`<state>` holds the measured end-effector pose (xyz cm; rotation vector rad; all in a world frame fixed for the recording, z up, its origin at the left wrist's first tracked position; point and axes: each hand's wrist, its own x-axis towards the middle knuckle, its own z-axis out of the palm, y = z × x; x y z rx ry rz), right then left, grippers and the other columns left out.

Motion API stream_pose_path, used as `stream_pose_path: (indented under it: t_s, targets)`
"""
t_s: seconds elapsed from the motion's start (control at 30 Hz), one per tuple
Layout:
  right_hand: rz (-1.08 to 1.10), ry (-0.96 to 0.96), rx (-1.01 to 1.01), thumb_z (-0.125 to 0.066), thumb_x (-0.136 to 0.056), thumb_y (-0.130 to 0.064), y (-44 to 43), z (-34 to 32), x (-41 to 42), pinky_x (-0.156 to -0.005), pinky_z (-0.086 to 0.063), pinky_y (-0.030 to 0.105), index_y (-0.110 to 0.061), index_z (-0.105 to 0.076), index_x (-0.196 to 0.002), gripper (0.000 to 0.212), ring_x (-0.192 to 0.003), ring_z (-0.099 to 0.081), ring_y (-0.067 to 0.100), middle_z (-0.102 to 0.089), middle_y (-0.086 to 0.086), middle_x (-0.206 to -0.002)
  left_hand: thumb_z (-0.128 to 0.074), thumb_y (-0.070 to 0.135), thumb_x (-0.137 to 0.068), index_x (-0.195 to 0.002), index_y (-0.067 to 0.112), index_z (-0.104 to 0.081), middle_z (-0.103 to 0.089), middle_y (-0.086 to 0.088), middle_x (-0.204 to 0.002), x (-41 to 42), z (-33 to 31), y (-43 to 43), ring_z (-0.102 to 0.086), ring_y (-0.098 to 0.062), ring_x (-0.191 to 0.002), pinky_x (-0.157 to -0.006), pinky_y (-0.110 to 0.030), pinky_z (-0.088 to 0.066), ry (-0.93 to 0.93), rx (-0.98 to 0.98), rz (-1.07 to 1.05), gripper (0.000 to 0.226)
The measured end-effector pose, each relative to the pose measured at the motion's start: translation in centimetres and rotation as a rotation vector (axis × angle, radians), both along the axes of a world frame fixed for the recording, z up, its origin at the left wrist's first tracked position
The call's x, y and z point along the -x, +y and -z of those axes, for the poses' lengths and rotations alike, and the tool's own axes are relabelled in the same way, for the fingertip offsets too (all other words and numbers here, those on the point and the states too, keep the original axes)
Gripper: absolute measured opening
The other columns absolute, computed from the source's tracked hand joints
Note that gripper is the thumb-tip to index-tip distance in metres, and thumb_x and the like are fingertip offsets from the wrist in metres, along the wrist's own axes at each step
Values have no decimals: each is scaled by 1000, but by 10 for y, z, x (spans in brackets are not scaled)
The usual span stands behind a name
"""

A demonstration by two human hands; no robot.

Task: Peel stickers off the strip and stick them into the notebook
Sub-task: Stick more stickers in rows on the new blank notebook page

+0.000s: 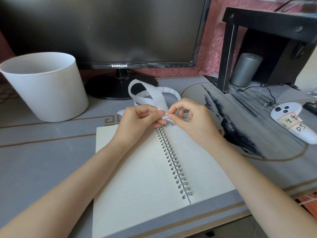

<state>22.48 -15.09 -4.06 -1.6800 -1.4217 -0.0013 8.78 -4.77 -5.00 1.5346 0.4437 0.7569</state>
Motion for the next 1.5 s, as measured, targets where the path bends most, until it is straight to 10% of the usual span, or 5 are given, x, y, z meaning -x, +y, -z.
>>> stream_pose_path:
  t_s: [0.27, 0.5, 0.8, 0.97, 1.5]
  targets:
    - [-68, -153, -19, -66, -83, -21, -1, 0, -1, -78, -47, 41, -20, -65, -84, 1, -91, -53, 7, -53, -16, -94, -62, 11, -89, -80, 5, -67, -73, -8, -73, -1, 1, 2, -72, -18, -75, -68, -23, -57, 13, 13, -25, 12]
    - [-152, 29, -37, -67, -84, -6, -6, -7, 1, -73, -36, 10, -9, -65, -83, 4, -79, -51, 3, -58, -1, -89, -58, 10, -92, -88, -9, -60, -68, -25, -82, -1, 1, 3, -73, -23, -76, -73, -29, -58, -5, 24, -50, 20]
    - [338, 515, 123, -70, -80, -14, -20, -9, -50, -45, -35, 7, -12, -70, -82, 3, -45, -48, -4, -63, -1, -67, -58, 9, -93, -84, -2, -58, -63, -10, -69, -1, 1, 4, -72, -19, -70, -68, -26, -58, -14, 29, -62, 14]
    - [424, 517, 224, -67, -82, -8, -23, -4, -57, -33, -26, 6, -6, -69, -82, 2, -31, -42, -2, -57, -11, -42, -58, 10, -92, -79, 2, -57, -63, 2, -61, 0, 0, 3, -72, -20, -72, -67, -23, -57, -12, 31, -59, 16]
    - [421, 448, 272, -68, -81, -10, -21, 1, -58, -46, -34, 17, -17, -65, -67, 16, -50, -44, 8, -62, -1, -63, -59, 10, -92, -77, 3, -58, -65, 0, -62, 0, 0, 3, -72, -20, -73, -69, -23, -58, -5, 14, -58, 17]
